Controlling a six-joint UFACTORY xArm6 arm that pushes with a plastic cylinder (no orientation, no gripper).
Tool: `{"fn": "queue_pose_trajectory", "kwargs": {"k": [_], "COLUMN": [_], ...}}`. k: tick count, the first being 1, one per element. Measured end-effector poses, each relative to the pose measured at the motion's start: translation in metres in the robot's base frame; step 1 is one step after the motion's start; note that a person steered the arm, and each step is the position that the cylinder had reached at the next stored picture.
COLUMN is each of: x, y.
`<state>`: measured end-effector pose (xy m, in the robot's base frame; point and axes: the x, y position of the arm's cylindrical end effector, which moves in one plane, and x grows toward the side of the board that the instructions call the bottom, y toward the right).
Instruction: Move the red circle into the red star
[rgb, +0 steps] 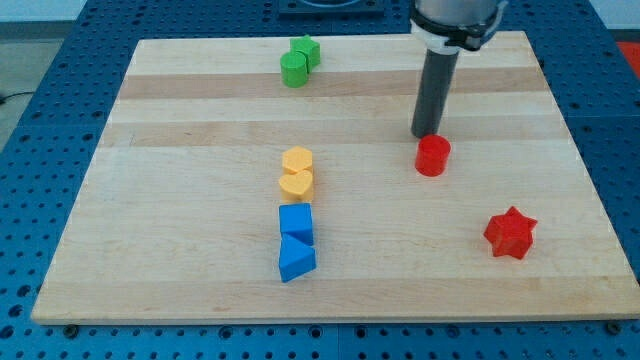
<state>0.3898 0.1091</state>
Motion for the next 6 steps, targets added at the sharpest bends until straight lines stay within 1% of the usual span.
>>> {"fn": "queue_pose_trajectory", "kwargs": {"k": [1, 2, 3, 4, 5, 6], "x": [0.018, 0.048, 0.054, 0.059, 0.066, 0.098], "y": [-0.011, -0.01, 0.044, 0.054, 0.05, 0.05]}}
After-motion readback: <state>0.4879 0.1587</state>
